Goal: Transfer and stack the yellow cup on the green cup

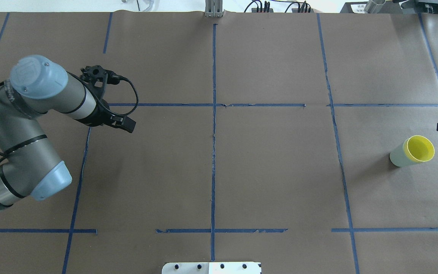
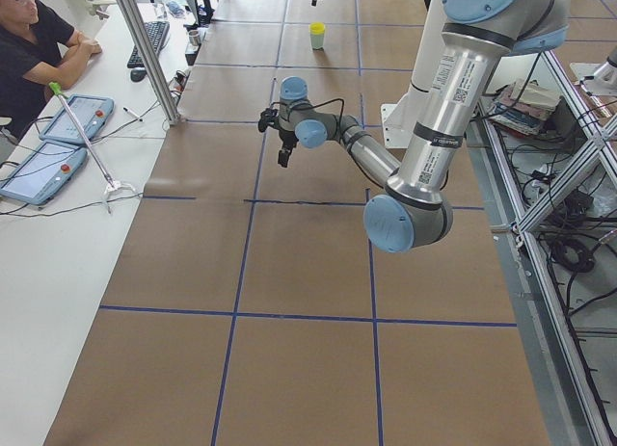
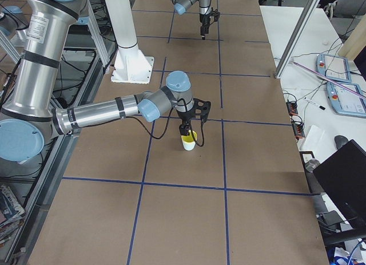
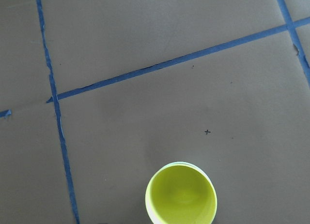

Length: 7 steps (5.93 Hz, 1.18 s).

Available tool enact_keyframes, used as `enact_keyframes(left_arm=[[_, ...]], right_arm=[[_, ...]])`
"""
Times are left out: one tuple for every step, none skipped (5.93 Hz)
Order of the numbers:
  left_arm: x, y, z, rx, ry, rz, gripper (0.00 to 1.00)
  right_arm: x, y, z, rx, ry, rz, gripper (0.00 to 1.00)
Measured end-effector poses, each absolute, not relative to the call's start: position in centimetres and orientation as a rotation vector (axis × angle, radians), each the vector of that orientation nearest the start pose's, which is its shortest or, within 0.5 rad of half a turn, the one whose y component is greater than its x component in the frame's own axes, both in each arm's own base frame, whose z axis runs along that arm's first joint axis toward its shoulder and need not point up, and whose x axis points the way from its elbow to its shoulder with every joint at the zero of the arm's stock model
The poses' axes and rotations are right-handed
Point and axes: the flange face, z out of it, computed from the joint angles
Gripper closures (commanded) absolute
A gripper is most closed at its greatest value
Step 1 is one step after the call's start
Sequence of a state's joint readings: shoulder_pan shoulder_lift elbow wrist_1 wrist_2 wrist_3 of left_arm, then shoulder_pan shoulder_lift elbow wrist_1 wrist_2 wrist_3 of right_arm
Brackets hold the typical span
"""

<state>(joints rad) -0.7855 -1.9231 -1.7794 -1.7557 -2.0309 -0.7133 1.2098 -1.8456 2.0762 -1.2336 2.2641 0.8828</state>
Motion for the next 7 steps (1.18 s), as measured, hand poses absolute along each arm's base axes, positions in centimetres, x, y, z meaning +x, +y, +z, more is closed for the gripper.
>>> enact_keyframes(left_arm=[[31.9, -52.1, 37.1, 0.232, 0.750, 0.297, 0.00], [24.9, -54.3, 40.0, 0.216, 0.745, 0.350, 0.00], [16.6, -55.2, 44.0, 0.208, 0.789, 0.382, 0.00], [9.1, -54.6, 48.6, 0.218, 0.811, 0.394, 0.00], [3.0, -52.9, 53.0, 0.215, 0.808, 0.358, 0.00], [-1.7, -50.4, 56.4, 0.196, 0.803, 0.280, 0.00], [-4.6, -48.3, 58.1, 0.187, 0.800, 0.221, 0.00]], right_arm=[[-5.8, -39.7, 49.7, 0.055, -0.842, 0.242, 0.00], [-4.7, -40.2, 50.0, 0.057, -0.814, 0.185, 0.00], [-3.4, -40.8, 50.2, 0.050, -0.787, 0.132, 0.00], [-2.2, -41.8, 49.8, 0.043, -0.770, 0.090, 0.00], [-1.3, -42.4, 49.5, 0.036, -0.763, 0.061, 0.00], [-0.7, -42.6, 49.6, 0.030, -0.758, 0.048, 0.00], [-0.4, -42.5, 49.8, 0.025, -0.756, 0.045, 0.00]])
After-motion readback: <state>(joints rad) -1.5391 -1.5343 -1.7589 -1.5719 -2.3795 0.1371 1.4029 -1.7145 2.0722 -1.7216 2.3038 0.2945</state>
